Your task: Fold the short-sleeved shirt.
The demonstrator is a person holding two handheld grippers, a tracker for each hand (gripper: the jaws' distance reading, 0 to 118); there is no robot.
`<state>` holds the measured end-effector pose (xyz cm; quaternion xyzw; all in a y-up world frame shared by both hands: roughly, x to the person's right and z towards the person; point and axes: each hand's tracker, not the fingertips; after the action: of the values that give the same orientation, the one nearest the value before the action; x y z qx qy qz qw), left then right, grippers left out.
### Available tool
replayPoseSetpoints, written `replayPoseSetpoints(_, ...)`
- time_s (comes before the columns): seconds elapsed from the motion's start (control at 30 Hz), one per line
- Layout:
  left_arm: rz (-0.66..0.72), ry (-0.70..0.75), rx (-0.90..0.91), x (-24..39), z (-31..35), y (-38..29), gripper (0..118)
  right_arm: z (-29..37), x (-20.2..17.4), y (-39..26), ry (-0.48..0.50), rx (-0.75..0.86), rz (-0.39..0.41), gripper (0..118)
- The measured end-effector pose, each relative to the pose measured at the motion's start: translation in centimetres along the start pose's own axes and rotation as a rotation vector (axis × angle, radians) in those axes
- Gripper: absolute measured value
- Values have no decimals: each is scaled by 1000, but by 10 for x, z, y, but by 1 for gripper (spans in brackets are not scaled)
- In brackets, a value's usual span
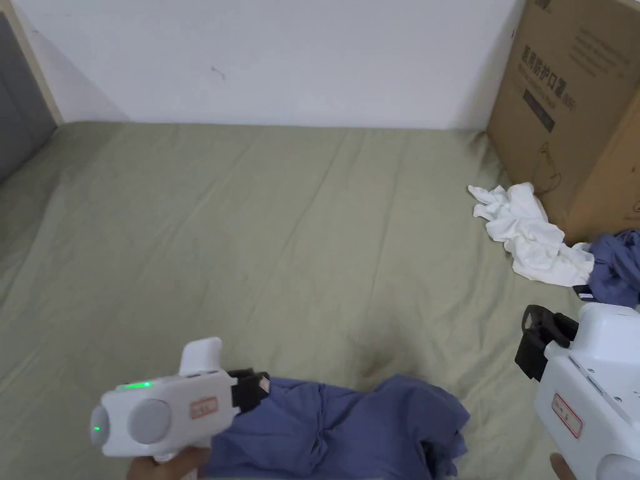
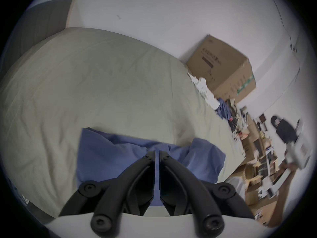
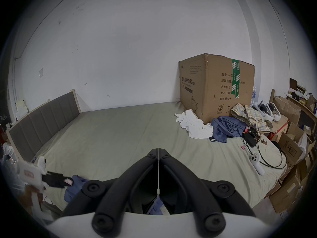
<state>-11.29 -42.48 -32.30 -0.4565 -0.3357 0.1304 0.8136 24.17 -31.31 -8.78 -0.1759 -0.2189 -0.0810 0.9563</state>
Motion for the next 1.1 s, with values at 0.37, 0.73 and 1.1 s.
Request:
replayPoseSetpoints(0.37,212,-32,-62,-96,20,15,89,-8,-19,-3,28,-25,25,3)
replayPoseSetpoints(0.73,259,-77,-164,-129,-29,-9,108,-14,-20,-7,11,-55,47,3)
replayPoseSetpoints(1.1,185,-42,-182,-109,-43,-12,22,-14,-9,-8,-22,-66,40,3)
